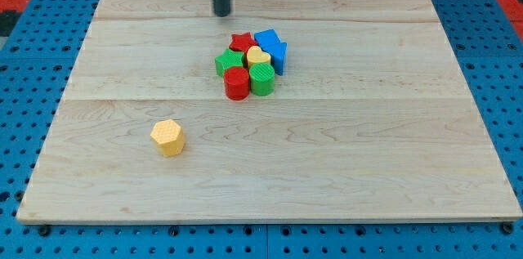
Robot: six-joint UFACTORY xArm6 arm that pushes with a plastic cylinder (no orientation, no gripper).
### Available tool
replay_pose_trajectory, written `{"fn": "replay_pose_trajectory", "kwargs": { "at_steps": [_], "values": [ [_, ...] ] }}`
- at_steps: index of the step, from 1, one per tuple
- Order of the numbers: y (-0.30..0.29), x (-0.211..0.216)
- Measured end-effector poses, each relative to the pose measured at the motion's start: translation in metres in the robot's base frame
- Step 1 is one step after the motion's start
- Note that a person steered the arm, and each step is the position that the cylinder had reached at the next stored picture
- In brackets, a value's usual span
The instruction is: Slightly move the yellow hexagon towards the blocks
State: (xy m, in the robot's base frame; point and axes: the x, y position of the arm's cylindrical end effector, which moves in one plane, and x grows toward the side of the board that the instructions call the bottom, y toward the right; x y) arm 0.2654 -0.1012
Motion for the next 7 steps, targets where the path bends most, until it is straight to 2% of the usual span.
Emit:
{"fn": "replay_pose_trajectory", "kwargs": {
  "at_steps": [1,2,3,4,5,6,7],
  "values": [
    [-0.056,0.105],
    [-0.113,0.173],
    [-0.128,0.245],
    [-0.007,0.277],
    [0.067,0.267],
    [0.044,0.292],
    [-0.068,0.269]
  ]
}}
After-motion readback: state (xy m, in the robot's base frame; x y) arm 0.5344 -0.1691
